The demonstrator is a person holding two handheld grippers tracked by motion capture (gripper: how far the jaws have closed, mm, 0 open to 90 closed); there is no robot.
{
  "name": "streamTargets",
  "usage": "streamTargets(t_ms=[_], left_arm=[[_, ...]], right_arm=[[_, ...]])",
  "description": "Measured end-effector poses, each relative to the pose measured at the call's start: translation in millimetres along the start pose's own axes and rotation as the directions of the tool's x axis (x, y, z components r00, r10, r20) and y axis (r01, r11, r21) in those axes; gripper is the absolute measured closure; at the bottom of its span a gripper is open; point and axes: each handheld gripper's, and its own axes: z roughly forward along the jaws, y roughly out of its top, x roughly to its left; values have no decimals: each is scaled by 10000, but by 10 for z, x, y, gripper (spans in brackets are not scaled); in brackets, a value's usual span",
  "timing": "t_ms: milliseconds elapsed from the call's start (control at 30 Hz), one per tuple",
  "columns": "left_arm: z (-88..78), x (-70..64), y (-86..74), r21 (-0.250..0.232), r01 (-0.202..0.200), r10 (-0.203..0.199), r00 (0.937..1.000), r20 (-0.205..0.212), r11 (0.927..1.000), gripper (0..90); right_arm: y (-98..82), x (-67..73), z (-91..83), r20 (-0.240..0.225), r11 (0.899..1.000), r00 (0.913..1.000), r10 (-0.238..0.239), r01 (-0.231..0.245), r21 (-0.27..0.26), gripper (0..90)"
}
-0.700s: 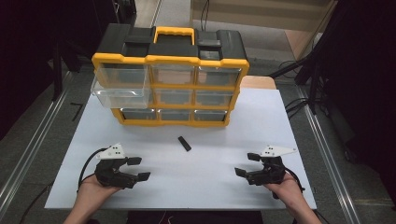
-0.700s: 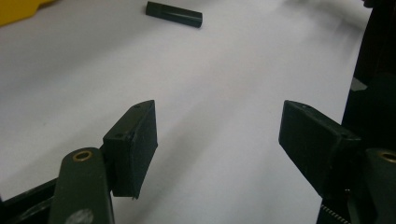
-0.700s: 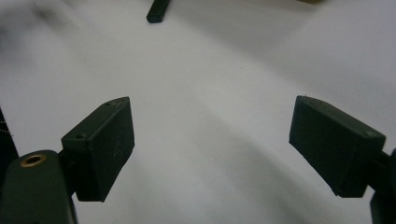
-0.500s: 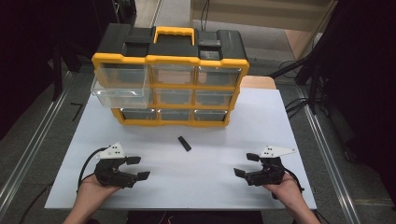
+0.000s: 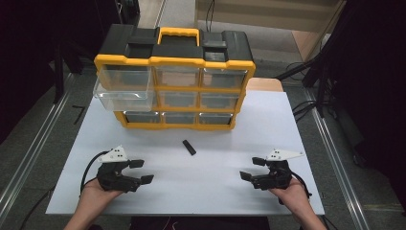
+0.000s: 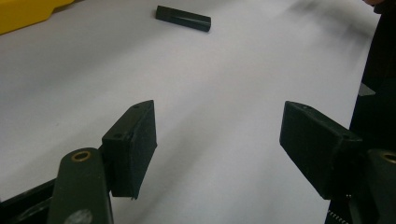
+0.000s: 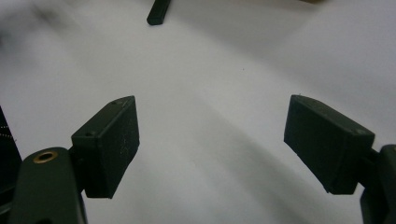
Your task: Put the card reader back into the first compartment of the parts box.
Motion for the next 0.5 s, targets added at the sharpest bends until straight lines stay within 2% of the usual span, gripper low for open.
streamTargets(t_ms=[500], left_arm=[[4, -6, 4, 31, -40, 40, 10000, -81, 10000, 285]], right_arm=[[4, -3, 1, 38, 9999, 9999, 93, -94, 40, 162]])
